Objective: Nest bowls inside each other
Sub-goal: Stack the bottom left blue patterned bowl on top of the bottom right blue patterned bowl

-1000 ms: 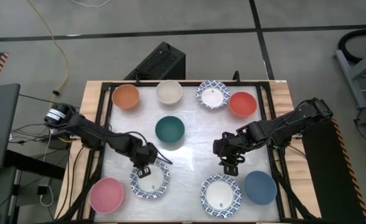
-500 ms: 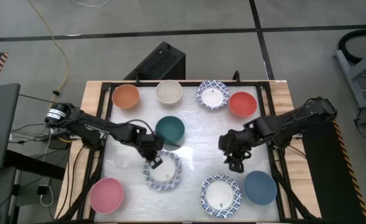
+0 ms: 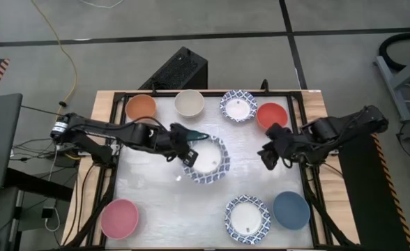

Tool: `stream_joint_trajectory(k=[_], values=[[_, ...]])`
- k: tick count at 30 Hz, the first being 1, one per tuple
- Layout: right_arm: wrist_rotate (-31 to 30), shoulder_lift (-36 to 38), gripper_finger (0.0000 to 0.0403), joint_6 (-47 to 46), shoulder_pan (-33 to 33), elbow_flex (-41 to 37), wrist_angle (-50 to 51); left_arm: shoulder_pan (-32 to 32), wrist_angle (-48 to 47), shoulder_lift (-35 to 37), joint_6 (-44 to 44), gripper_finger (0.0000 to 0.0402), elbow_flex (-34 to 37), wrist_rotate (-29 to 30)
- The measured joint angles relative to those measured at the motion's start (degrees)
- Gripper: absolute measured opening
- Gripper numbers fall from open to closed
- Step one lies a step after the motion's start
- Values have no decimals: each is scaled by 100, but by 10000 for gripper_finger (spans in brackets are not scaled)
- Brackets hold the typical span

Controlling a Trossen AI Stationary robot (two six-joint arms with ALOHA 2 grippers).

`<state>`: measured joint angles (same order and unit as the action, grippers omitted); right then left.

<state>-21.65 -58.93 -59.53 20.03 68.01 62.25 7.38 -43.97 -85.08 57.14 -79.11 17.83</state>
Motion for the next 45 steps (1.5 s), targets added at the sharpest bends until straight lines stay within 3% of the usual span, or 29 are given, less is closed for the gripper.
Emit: stream_joint_trajectory(k=[6,13,28,34,38,43,45], values=[[-524,-42,195,803,9,0,-547,0,188,-49,581,2,-7,411],[-567,-468,195,1990,-125,2,-1256,37,1026,-231,779,2,2,535],[-541,-805,195,2338,-824,2,-1567,37,1425,-407,595,2,2,639],[46,-1006,193,2425,-1017,3,-1778,24,1524,-418,522,2,2,647],[375,-1193,159,2691,-1124,4,-1810,24,1719,-418,389,2,2,648],[352,-1361,44,2600,-1114,2,-1691,28,1753,-418,112,3,2,638],[352,-1354,16,2504,-1102,2,-1684,56,1789,-418,-43,9,2,639]])
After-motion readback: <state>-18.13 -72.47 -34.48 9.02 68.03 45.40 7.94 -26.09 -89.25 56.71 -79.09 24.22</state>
